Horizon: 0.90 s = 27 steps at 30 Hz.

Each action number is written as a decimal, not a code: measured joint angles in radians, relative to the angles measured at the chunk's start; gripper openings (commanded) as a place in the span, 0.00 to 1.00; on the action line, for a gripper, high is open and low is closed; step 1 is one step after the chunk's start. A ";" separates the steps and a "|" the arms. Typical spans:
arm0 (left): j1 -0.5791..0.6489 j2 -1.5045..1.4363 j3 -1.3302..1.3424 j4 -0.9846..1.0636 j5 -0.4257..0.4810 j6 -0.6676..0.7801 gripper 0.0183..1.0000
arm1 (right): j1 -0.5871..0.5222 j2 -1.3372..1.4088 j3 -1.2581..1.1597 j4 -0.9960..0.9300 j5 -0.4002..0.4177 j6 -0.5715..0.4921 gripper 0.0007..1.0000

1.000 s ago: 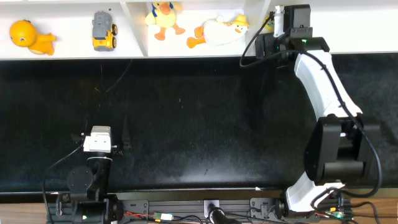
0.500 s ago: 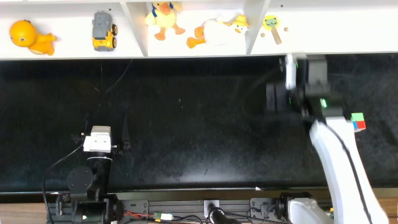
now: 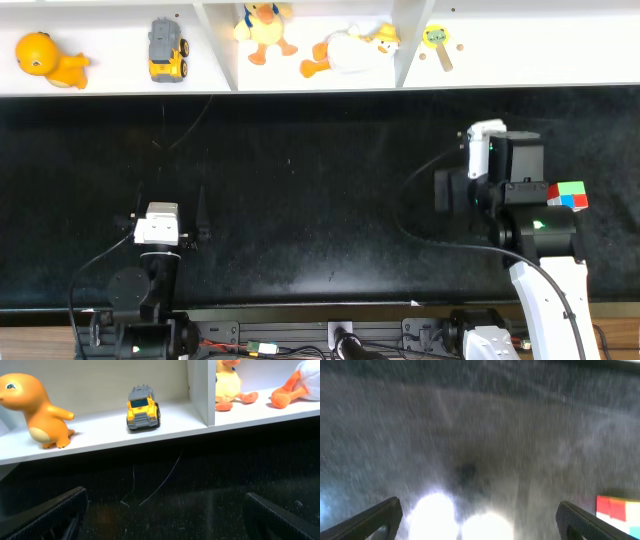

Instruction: Store Toys

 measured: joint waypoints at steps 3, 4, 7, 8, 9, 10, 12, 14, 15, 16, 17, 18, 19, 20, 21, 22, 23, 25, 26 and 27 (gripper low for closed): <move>0.000 0.000 0.000 0.000 0.000 0.000 1.00 | -0.077 0.000 0.000 -0.007 -0.015 -0.012 1.00; 0.000 0.000 0.000 0.000 0.000 0.000 1.00 | -0.121 0.000 0.000 -0.017 -0.018 -0.029 0.97; 0.000 0.000 0.000 0.000 0.000 0.000 1.00 | -0.291 0.000 0.000 -0.055 -0.045 -0.149 1.00; 0.000 0.000 0.000 0.000 0.000 0.000 1.00 | -0.367 0.000 0.000 -0.068 -0.064 -0.207 1.00; 0.000 0.000 0.000 0.000 0.000 0.000 1.00 | -0.428 0.000 -0.001 -0.074 -0.072 -0.257 0.99; 0.000 0.000 0.000 0.000 0.000 0.000 1.00 | -0.500 0.002 -0.001 -0.079 -0.087 -0.312 1.00; 0.000 0.000 0.000 0.000 0.000 0.000 1.00 | -0.637 0.010 -0.001 -0.077 -0.106 -0.418 1.00; 0.000 0.000 0.000 0.000 0.000 0.000 1.00 | -0.769 0.032 -0.001 -0.077 -0.119 -0.521 1.00; 0.000 0.000 0.000 0.000 0.000 0.000 1.00 | -0.827 0.048 -0.001 -0.075 -0.121 -0.571 1.00; 0.000 0.000 0.000 0.000 0.000 0.000 1.00 | -0.887 0.070 -0.001 -0.072 -0.125 -0.621 1.00; 0.000 0.000 0.000 0.000 0.000 0.000 1.00 | -0.932 0.093 -0.001 -0.064 -0.127 -0.659 1.00; 0.000 0.000 0.000 0.000 0.000 0.000 1.00 | -0.976 0.117 -0.001 -0.047 -0.133 -0.692 1.00; 0.000 0.000 0.000 0.000 0.000 0.000 1.00 | -1.012 0.143 -0.002 -0.023 -0.139 -0.718 1.00; 0.000 0.000 0.000 0.000 0.000 0.000 1.00 | -1.047 0.171 -0.002 -0.001 -0.147 -0.740 1.00; 0.000 0.000 0.000 0.000 0.000 0.000 1.00 | -1.076 0.197 -0.002 0.022 -0.156 -0.758 0.99; 0.000 0.000 0.000 0.000 0.000 0.000 1.00 | -1.100 0.223 -0.002 0.037 -0.168 -0.772 1.00; 0.000 0.000 0.000 0.000 0.000 0.000 1.00 | -1.118 0.249 -0.002 0.050 -0.179 -0.784 1.00; 0.000 0.000 0.000 0.000 0.000 0.000 1.00 | -1.131 0.296 -0.002 0.070 -0.209 -0.800 0.99; 0.000 0.000 0.000 0.000 0.000 0.000 1.00 | -1.130 0.318 -0.002 0.079 -0.227 -0.805 1.00; 0.000 0.000 0.000 0.000 0.000 0.000 1.00 | -1.127 0.339 -0.002 0.087 -0.246 -0.809 0.99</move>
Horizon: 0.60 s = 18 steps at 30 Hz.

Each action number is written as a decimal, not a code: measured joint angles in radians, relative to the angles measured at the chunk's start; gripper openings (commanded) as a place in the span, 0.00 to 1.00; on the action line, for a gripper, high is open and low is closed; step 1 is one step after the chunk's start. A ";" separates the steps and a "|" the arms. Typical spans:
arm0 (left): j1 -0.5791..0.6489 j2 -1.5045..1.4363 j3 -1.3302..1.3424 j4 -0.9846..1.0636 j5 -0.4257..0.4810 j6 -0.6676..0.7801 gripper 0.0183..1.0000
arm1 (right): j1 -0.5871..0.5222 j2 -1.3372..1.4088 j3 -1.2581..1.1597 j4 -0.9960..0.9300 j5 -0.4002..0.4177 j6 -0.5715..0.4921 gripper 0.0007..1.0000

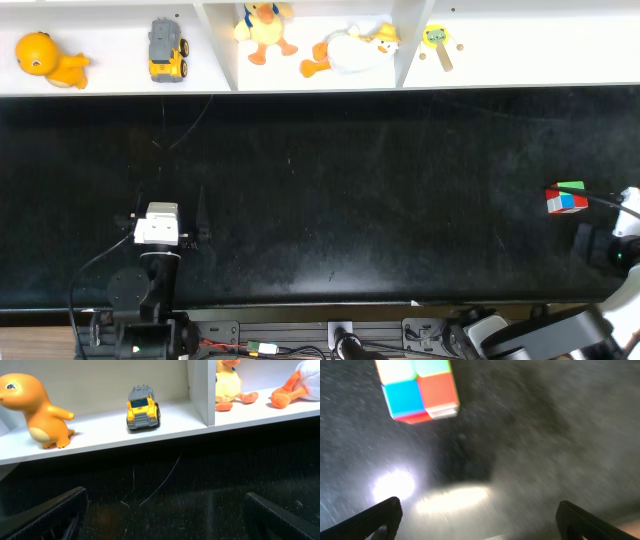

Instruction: Store Toys

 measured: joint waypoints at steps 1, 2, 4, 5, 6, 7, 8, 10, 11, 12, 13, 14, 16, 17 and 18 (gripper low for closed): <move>0.000 0.000 0.000 0.000 0.000 0.000 1.00 | 0.007 0.022 0.000 0.006 -0.021 -0.003 1.00; 0.000 0.000 0.000 0.000 0.000 0.000 1.00 | 0.013 0.039 0.000 0.011 -0.040 -0.005 0.99; 0.000 0.000 0.000 0.000 0.000 0.000 1.00 | 0.034 0.068 0.000 0.021 -0.073 -0.007 1.00; 0.000 0.000 0.000 0.000 0.000 0.000 1.00 | 0.048 0.082 0.000 0.028 -0.087 -0.003 1.00; 0.000 0.000 0.000 0.000 0.000 0.000 1.00 | 0.062 0.095 0.000 0.037 -0.099 0.002 1.00; 0.000 0.000 0.000 0.000 0.000 0.000 1.00 | 0.076 0.108 0.000 0.048 -0.108 0.007 0.99; 0.000 0.000 0.000 0.000 0.000 0.000 1.00 | 0.089 0.121 0.000 0.057 -0.115 0.011 1.00; 0.000 0.000 0.000 0.000 0.000 0.000 1.00 | 0.109 0.149 0.002 0.067 -0.127 0.027 1.00; 0.000 0.000 0.000 0.000 0.000 0.000 1.00 | 0.117 0.163 0.004 0.070 -0.133 0.032 1.00; 0.000 0.000 0.000 0.000 0.000 0.000 1.00 | 0.126 0.177 0.006 0.070 -0.135 0.038 1.00; 0.000 0.000 0.000 0.000 0.000 0.000 1.00 | 0.132 0.188 0.010 0.070 -0.137 0.042 0.99; 0.000 0.000 0.000 0.000 0.000 0.000 1.00 | 0.139 0.199 0.015 0.070 -0.138 0.047 0.99; 0.000 0.000 0.000 0.000 0.000 0.000 1.00 | 0.156 0.217 0.028 0.073 -0.139 0.055 0.99; 0.000 0.000 0.000 0.000 0.000 0.000 1.00 | 0.165 0.224 0.034 0.076 -0.140 0.056 0.99; 0.000 0.000 0.000 0.000 0.000 0.000 1.00 | 0.174 0.229 0.039 0.081 -0.141 0.058 1.00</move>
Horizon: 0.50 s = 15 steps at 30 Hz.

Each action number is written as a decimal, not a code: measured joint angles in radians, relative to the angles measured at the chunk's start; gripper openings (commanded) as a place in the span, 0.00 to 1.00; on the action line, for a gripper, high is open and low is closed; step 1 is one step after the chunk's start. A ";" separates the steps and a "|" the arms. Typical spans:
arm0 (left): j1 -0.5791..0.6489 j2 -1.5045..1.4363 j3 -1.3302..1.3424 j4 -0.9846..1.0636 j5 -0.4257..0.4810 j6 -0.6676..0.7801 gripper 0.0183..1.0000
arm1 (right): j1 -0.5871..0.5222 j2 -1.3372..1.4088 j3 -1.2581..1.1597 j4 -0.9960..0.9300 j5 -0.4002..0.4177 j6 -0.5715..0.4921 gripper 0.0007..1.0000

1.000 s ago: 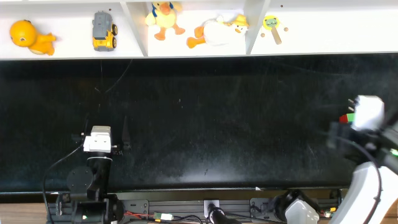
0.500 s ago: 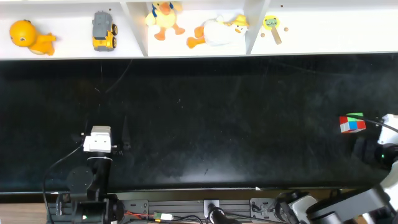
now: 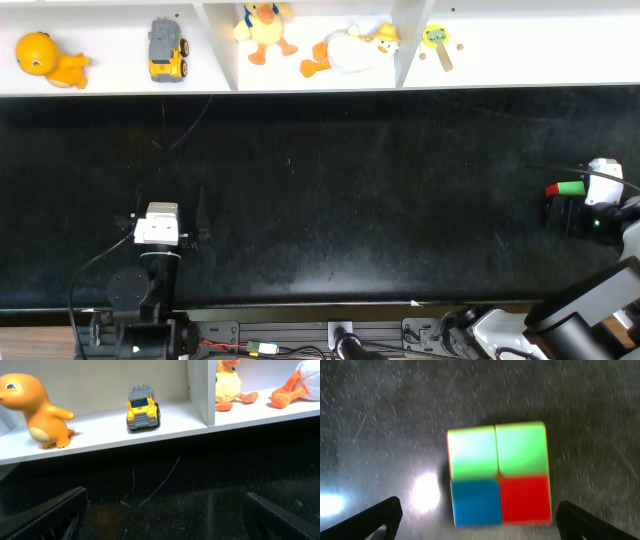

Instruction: Store Toys

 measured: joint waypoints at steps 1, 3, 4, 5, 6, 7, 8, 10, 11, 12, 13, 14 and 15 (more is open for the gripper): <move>0.000 0.000 0.000 0.000 0.000 0.000 1.00 | 0.010 0.004 0.005 0.011 0.000 0.003 1.00; 0.000 0.000 0.000 0.000 0.000 0.000 1.00 | 0.024 0.011 0.013 0.023 0.000 0.008 0.99; 0.000 0.000 0.000 0.000 0.000 0.000 1.00 | 0.030 0.014 0.018 0.026 0.000 0.010 1.00; 0.000 0.000 0.000 0.000 0.000 0.000 1.00 | 0.035 0.018 0.023 0.027 0.000 0.012 1.00; 0.000 0.000 0.000 0.000 0.000 0.000 1.00 | 0.039 0.021 0.026 0.027 0.002 0.017 1.00; 0.000 0.000 0.000 0.000 0.000 0.000 1.00 | 0.042 0.024 0.029 0.027 0.005 0.021 0.99; 0.000 0.000 0.000 0.000 0.000 0.000 1.00 | 0.045 0.025 0.030 0.027 0.011 0.024 1.00; 0.000 0.000 0.000 0.000 0.000 0.000 1.00 | 0.051 0.026 0.031 0.025 0.028 0.027 1.00; 0.000 0.000 0.000 0.000 0.000 0.000 1.00 | 0.055 0.028 0.031 0.023 0.038 0.029 1.00; 0.000 0.000 0.000 0.000 0.000 0.000 1.00 | 0.057 0.031 0.031 0.021 0.046 0.031 1.00; 0.000 0.000 0.000 0.000 0.000 0.000 1.00 | 0.060 0.034 0.031 0.020 0.053 0.031 1.00; 0.000 0.000 0.000 0.000 0.000 0.000 1.00 | 0.060 0.036 0.031 0.020 0.058 0.031 1.00; 0.000 0.000 0.000 0.000 0.000 0.000 1.00 | 0.061 0.037 0.031 0.019 0.063 0.031 1.00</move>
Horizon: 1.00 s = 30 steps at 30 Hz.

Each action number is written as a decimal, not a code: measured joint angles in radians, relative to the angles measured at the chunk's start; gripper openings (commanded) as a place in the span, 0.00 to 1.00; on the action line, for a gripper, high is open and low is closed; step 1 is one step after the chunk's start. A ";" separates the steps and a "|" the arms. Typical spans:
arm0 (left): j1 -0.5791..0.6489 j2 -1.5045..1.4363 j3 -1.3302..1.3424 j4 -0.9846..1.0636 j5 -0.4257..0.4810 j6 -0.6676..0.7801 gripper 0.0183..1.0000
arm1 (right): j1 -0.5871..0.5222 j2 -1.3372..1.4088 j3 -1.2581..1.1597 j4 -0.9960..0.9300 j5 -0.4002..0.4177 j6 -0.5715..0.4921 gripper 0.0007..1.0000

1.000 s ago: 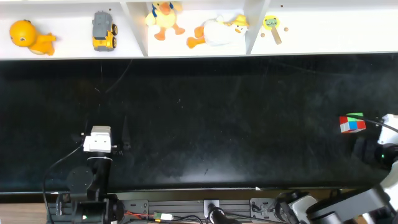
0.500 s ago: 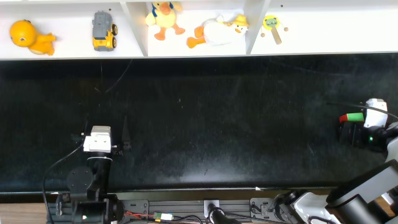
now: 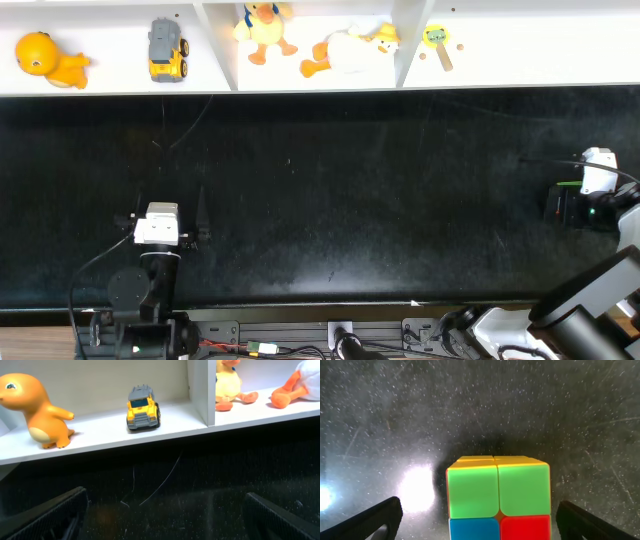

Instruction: Store Toys

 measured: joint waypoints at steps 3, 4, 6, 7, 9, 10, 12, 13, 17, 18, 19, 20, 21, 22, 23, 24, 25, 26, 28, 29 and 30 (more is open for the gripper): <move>0.000 0.000 0.000 0.000 0.000 0.000 1.00 | 0.000 0.001 0.000 0.001 0.008 0.000 0.97; 0.000 0.000 0.000 0.000 0.000 0.000 1.00 | 0.000 0.001 0.000 0.001 0.010 0.002 0.96; 0.000 0.000 0.000 0.000 0.000 0.000 1.00 | 0.000 0.001 0.000 0.003 0.012 0.002 0.90; 0.000 0.000 0.000 0.000 0.000 0.000 1.00 | 0.000 0.001 0.000 0.006 0.013 0.002 0.84; 0.000 0.000 0.000 0.000 0.000 0.000 1.00 | 0.000 0.001 0.000 0.013 0.017 0.001 0.73; 0.000 0.000 0.000 0.000 0.000 0.000 1.00 | 0.000 0.001 0.000 0.016 0.021 0.004 0.67; 0.000 0.000 0.000 0.000 0.000 0.000 1.00 | 0.000 0.001 0.000 0.020 0.025 0.006 0.56; 0.000 0.000 0.000 0.000 0.000 0.000 1.00 | 0.000 0.001 0.000 0.019 0.028 0.006 0.50; 0.000 0.000 0.000 0.000 0.000 0.000 1.00 | 0.000 0.001 0.004 0.019 0.037 0.018 0.36; 0.000 0.000 0.000 0.000 0.000 0.000 1.00 | 0.000 0.001 0.004 0.019 0.037 0.015 0.36; 0.000 0.000 0.000 0.000 0.000 0.000 1.00 | 0.000 0.001 0.004 0.019 0.040 0.015 0.35; 0.000 0.000 0.000 0.000 0.000 0.000 1.00 | 0.000 0.001 0.004 0.020 0.040 0.015 0.35; 0.000 0.000 0.000 0.000 0.000 0.000 1.00 | 0.001 0.001 0.004 0.019 0.042 0.015 0.35; 0.000 0.000 0.000 0.000 0.000 0.000 1.00 | 0.003 0.001 0.004 0.019 0.043 0.015 0.33; 0.000 0.000 0.000 0.000 0.000 0.000 1.00 | 0.006 0.001 0.004 0.019 0.045 0.017 0.33; 0.000 0.000 0.000 0.000 0.000 0.000 1.00 | 0.010 0.000 0.005 0.018 0.050 0.019 0.32; 0.000 0.000 0.000 0.000 0.000 0.000 1.00 | 0.016 -0.002 0.005 0.018 0.055 0.022 0.32; 0.000 0.000 0.000 0.000 0.000 0.000 1.00 | 0.025 -0.004 0.005 0.018 0.061 0.027 0.32; 0.000 0.000 0.000 0.000 0.000 0.000 1.00 | 0.053 -0.013 0.005 0.015 0.071 0.040 0.32; 0.000 0.000 0.000 0.000 0.000 0.000 1.00 | 0.068 -0.020 0.005 0.014 0.076 0.046 0.32; 0.000 0.000 0.000 0.000 0.000 0.000 1.00 | 0.084 -0.028 0.006 0.013 0.079 0.053 0.33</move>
